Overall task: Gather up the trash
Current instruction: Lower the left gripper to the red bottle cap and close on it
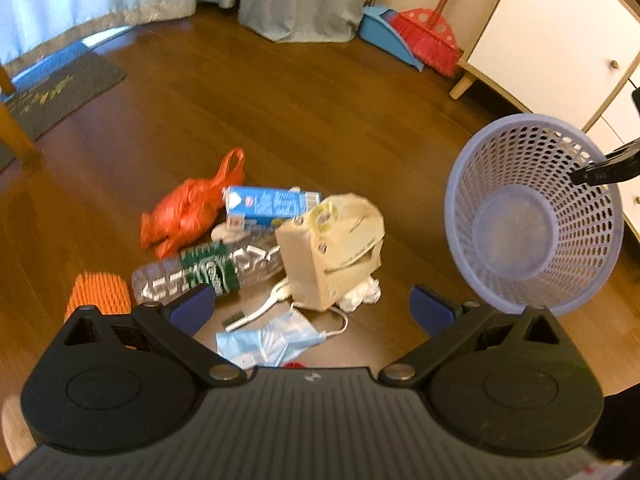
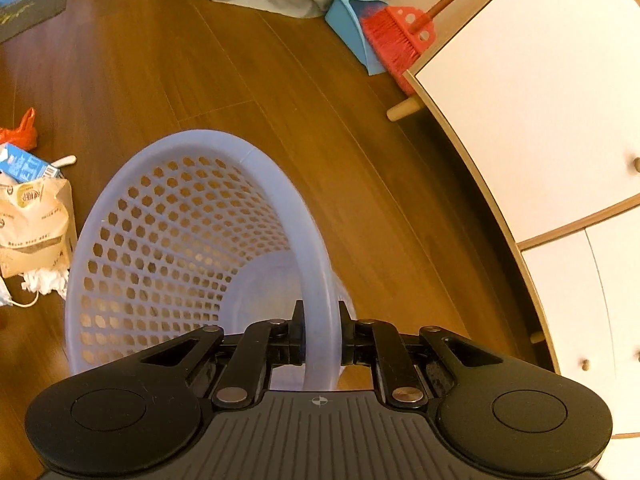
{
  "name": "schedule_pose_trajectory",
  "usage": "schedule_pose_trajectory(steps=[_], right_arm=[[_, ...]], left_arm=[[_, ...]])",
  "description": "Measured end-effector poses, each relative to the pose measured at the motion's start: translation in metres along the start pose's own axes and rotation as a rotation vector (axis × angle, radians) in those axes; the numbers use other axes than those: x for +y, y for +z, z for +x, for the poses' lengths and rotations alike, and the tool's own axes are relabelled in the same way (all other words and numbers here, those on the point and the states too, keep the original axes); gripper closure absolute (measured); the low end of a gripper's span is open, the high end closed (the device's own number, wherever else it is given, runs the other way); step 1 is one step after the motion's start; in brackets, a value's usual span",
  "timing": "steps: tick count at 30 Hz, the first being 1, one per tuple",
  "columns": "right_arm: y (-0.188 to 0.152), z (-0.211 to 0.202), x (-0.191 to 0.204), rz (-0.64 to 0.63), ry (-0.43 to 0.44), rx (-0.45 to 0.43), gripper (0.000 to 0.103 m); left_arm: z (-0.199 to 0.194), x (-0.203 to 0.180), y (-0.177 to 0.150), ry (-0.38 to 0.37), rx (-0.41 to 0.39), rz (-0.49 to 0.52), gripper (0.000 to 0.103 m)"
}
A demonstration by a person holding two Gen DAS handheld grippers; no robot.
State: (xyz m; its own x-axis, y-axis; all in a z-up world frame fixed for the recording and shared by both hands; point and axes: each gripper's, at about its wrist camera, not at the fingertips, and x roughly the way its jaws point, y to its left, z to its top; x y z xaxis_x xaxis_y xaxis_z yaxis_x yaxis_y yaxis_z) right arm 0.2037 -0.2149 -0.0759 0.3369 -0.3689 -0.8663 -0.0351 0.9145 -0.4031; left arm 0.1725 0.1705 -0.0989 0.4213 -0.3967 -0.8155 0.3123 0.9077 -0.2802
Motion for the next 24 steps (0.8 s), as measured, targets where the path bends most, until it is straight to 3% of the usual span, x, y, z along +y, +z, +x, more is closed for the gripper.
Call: schedule_pose_trajectory(steps=[10,13,17,20,24], right_arm=[[0.005,-0.003,0.001,0.002,-0.005,0.007,0.094],[0.006,-0.003,0.002,0.006,-0.002,0.005,0.094],[0.006,-0.004,0.003,-0.005,-0.001,0.004,0.094],[0.007,-0.003,0.002,-0.001,0.002,0.004,0.094],[0.006,-0.003,0.001,-0.003,0.004,0.006,0.094]], left_arm=[[0.031,0.025,-0.043,0.064,0.016,-0.02,0.001],[0.045,0.027,-0.061,0.107,0.032,0.043,0.003],[0.064,0.025,-0.079,0.121,0.062,0.119,0.016],[0.078,0.021,-0.086,0.093,0.09,0.113,0.03],[0.097,0.01,-0.09,0.06,0.107,0.114,0.038]])
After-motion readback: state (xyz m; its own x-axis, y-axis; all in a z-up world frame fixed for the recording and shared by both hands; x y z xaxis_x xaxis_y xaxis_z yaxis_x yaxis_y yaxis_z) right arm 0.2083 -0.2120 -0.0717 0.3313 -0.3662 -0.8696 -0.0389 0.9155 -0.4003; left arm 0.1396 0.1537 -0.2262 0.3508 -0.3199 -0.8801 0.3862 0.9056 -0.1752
